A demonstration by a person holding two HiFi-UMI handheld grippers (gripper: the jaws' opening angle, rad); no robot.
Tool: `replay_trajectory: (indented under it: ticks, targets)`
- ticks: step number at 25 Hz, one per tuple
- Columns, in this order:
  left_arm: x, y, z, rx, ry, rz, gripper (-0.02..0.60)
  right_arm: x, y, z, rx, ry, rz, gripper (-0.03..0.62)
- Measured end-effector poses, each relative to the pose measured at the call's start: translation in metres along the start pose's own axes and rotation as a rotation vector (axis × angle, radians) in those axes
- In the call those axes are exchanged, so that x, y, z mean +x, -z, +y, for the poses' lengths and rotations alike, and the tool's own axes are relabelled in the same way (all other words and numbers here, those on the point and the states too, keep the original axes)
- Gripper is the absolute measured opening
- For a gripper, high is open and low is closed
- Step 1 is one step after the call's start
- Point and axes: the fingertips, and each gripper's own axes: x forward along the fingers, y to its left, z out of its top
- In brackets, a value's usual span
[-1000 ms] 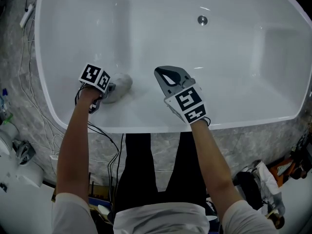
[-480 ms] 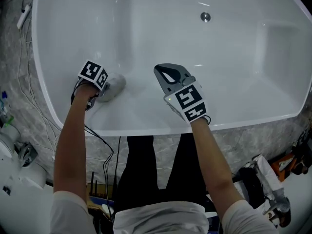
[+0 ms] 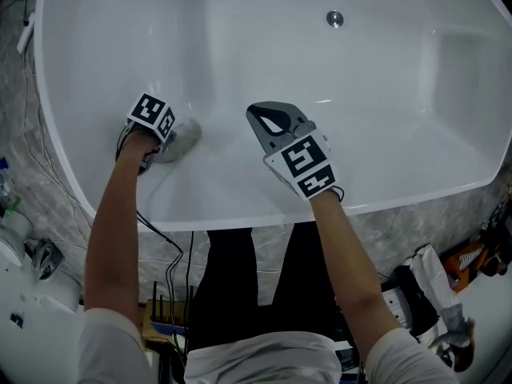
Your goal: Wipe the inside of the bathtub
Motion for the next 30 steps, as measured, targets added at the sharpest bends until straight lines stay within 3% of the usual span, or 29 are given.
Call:
replay_trajectory:
  ticks: [17,30]
  targets:
    - [0.047,-0.048,0.018,0.026,-0.074,0.006,0.100,0.008,0.028,0.003,-0.082,-0.095,0.075,0.021]
    - [0.068,-0.075,0.016,0.042,-0.131,-0.038,0.100,-0.008,0.043,-0.013,-0.048,-0.066,0.050,0.021]
